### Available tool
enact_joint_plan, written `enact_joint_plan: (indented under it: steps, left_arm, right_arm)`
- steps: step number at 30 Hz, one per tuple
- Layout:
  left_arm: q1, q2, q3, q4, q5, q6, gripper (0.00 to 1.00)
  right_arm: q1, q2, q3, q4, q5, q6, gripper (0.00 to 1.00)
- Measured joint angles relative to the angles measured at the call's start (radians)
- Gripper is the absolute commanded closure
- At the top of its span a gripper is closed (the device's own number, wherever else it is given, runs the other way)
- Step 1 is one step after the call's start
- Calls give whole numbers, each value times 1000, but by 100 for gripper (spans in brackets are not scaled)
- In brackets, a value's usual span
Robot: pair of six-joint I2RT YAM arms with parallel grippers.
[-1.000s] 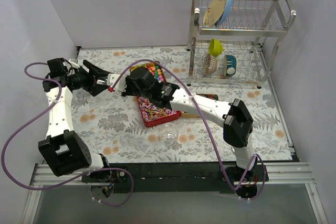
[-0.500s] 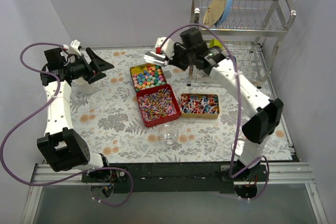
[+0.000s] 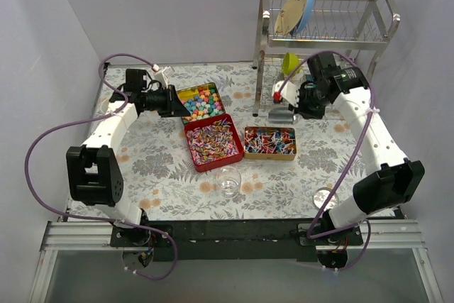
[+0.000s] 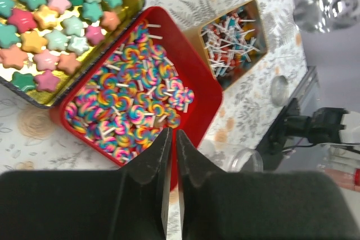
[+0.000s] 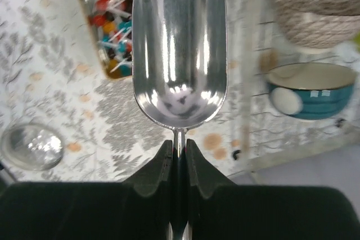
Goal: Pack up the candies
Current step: Scoop the fake candies from the storage box.
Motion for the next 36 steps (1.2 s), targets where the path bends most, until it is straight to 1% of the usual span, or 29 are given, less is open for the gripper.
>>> enact_joint_plan:
  steps: [3,6,8,12,18,24,28,32,36]
  left_arm:
    - [-2,50,-15,26,-16,10,100]
    - [-32,79,-29,38,-31,14,100]
    - [-70,95,-34,40,-42,14,100]
    - [-147,126,-35,55,-61,15,100]
    - [-235,162,-49,73,-108,18,100]
    - [-287,194,-55,90,-156,29,100]
    - [-324,255,-55,113,-184,40,100]
    - [-360,314,-54,143,-192,38,100]
    - [-378,330,-54,188,-184,26,100]
  right_arm:
    - [-6,-37,-141,-46,32,-40,99]
    - [-6,-57,-227,-72,63,-67,99]
    - [-6,-55,-250,-85,88,-72,99]
    - [-6,-24,-235,-84,129,-72,99]
    - [3,75,-174,-74,212,-72,99]
    - [29,140,-160,-72,291,-71,99]
    - [54,171,-147,-74,333,-67,99]
    - [92,223,-106,-71,370,-59,99]
    - [138,272,-94,-68,410,-52,99]
